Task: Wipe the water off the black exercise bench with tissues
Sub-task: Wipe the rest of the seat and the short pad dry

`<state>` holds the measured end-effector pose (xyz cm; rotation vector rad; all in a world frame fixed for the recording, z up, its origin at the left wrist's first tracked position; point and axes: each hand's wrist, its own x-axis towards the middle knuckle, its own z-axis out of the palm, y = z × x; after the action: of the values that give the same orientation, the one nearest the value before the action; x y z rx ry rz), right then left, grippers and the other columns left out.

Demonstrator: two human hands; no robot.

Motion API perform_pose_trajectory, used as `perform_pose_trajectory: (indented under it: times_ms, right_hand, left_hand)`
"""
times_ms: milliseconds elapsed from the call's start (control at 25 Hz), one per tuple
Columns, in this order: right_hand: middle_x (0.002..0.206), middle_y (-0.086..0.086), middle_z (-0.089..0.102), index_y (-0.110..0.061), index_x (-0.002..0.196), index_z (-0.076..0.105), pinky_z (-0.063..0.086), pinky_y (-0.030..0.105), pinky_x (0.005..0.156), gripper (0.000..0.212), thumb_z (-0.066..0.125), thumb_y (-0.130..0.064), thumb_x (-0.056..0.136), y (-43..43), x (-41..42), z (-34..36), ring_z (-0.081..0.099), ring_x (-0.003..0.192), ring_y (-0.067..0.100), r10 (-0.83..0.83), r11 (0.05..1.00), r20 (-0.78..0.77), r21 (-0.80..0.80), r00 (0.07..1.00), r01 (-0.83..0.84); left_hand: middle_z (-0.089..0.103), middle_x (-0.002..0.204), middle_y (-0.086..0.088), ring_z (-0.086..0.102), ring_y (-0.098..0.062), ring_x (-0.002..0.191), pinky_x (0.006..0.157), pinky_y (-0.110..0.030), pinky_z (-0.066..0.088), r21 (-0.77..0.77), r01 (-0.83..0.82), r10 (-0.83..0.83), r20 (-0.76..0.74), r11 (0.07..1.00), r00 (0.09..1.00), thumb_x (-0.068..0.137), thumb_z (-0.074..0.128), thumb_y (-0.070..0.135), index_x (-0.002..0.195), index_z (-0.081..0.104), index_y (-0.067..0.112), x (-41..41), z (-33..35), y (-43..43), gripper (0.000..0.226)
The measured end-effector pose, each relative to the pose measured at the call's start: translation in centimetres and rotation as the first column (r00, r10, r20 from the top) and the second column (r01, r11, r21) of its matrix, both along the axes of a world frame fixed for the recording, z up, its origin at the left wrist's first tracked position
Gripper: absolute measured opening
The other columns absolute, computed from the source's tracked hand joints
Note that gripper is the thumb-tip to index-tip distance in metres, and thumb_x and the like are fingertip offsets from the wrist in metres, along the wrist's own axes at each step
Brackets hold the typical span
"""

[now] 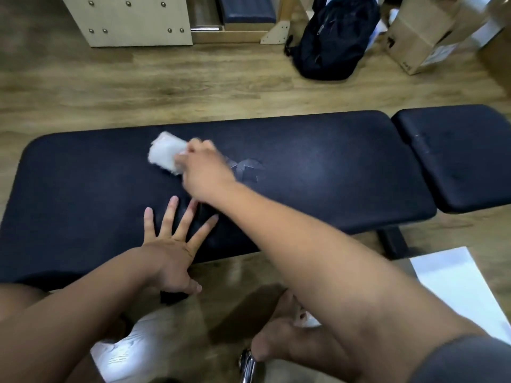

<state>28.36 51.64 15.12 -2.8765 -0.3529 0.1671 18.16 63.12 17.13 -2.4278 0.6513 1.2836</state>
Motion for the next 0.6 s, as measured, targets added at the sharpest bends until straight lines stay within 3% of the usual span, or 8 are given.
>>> perform_pose_trajectory:
  times_ms: [80, 120, 200, 280, 440, 480, 520, 600]
  right_hand:
    - [0.119, 0.004, 0.052, -0.021, 0.112, 0.068, 0.045, 0.034, 0.090, 0.032, 0.053, -0.015, 0.084, -0.6, -1.3, 0.7, 0.045, 0.111, 0.026, 0.224, 0.969, -0.027, 0.115, 0.974, -0.220]
    - [0.117, 0.005, 0.057, -0.019, 0.108, 0.071, 0.046, 0.034, 0.090, 0.031, 0.054, -0.016, 0.083, -3.2, -1.9, 0.7, 0.049, 0.110, 0.027, 0.246, 0.959, -0.001, 0.146, 0.969, -0.243]
    - [0.110, 0.011, 0.063, -0.014, 0.100, 0.075, 0.048, 0.035, 0.090, 0.028, 0.057, -0.016, 0.079, -11.0, -2.6, 0.1, 0.056, 0.106, 0.032, 0.069, 0.982, 0.086, 0.168, 0.994, -0.082]
    - [0.111, 0.016, 0.063, -0.010, 0.099, 0.074, 0.046, 0.034, 0.092, 0.027, 0.057, -0.016, 0.079, -20.4, -3.4, 0.5, 0.058, 0.105, 0.037, -0.254, 0.966, 0.140, 0.085, 0.957, 0.244]
    - [0.093, 0.023, 0.059, -0.007, 0.086, 0.067, 0.049, 0.038, 0.081, 0.033, 0.041, -0.023, 0.074, -30.9, -3.5, 1.9, 0.057, 0.097, 0.045, -0.735, 0.672, 0.113, -0.008, 0.669, 0.740]
    - [0.103, 0.025, 0.058, -0.007, 0.093, 0.068, 0.048, 0.039, 0.086, 0.033, 0.042, -0.019, 0.076, -29.5, -2.8, 1.8, 0.054, 0.104, 0.046, -0.801, 0.589, 0.131, -0.007, 0.584, 0.808]
    - [0.111, 0.025, 0.055, -0.007, 0.100, 0.069, 0.046, 0.039, 0.089, 0.035, 0.044, -0.016, 0.078, -26.7, -2.0, 1.5, 0.050, 0.108, 0.046, -0.807, 0.576, 0.154, -0.003, 0.570, 0.817]
    - [0.114, 0.022, 0.054, -0.008, 0.102, 0.070, 0.045, 0.036, 0.084, 0.036, 0.045, -0.016, 0.077, -19.0, -1.0, 0.2, 0.049, 0.105, 0.042, -0.669, 0.732, 0.194, 0.007, 0.717, 0.681]
  left_hand:
    - [-0.070, 0.115, -0.005, -0.059, -0.040, 0.119, 0.105, -0.074, -0.021, -0.007, 0.009, -0.009, 0.010, 1.000, 1.000, 0.077, 0.060, 0.072, 0.113, -0.059, 0.041, 0.1, 0.0, 0.1, 0.128]
    - [-0.070, 0.118, -0.004, -0.059, -0.040, 0.120, 0.105, -0.074, -0.021, -0.019, 0.010, -0.010, 0.012, 1.000, 1.000, 0.076, 0.060, 0.072, 0.115, -0.059, 0.042, 0.0, 0.0, 0.2, 0.129]
    - [-0.070, 0.122, -0.003, -0.060, -0.040, 0.120, 0.105, -0.073, -0.023, -0.057, 0.011, -0.010, 0.017, 0.998, 1.000, 0.075, 0.061, 0.073, 0.117, -0.058, 0.044, 0.1, -0.4, 0.4, 0.129]
    - [-0.070, 0.122, -0.003, -0.061, -0.039, 0.118, 0.104, -0.073, -0.024, -0.068, 0.006, -0.005, 0.010, 0.998, 1.000, 0.075, 0.062, 0.072, 0.118, -0.057, 0.045, 0.2, -0.8, 0.6, 0.129]
    - [-0.071, 0.120, -0.003, -0.062, -0.039, 0.117, 0.103, -0.074, -0.023, -0.066, 0.013, -0.014, -0.007, 0.998, 1.000, 0.077, 0.063, 0.070, 0.116, -0.057, 0.044, 0.4, -0.9, 0.6, 0.129]
    - [-0.071, 0.120, -0.003, -0.062, -0.039, 0.117, 0.103, -0.074, -0.023, -0.075, 0.011, -0.012, -0.012, 0.997, 1.000, 0.077, 0.063, 0.070, 0.115, -0.057, 0.044, 0.4, -0.8, 0.6, 0.129]
    - [-0.070, 0.120, -0.004, -0.062, -0.039, 0.116, 0.103, -0.074, -0.023, -0.081, 0.008, -0.009, -0.013, 0.997, 1.000, 0.076, 0.064, 0.070, 0.115, -0.057, 0.044, 0.4, -0.8, 0.6, 0.129]
    - [-0.070, 0.120, -0.004, -0.061, -0.040, 0.117, 0.104, -0.074, -0.022, -0.073, 0.014, -0.015, -0.009, 0.997, 1.000, 0.076, 0.064, 0.070, 0.117, -0.055, 0.044, 0.4, -0.6, 0.6, 0.129]
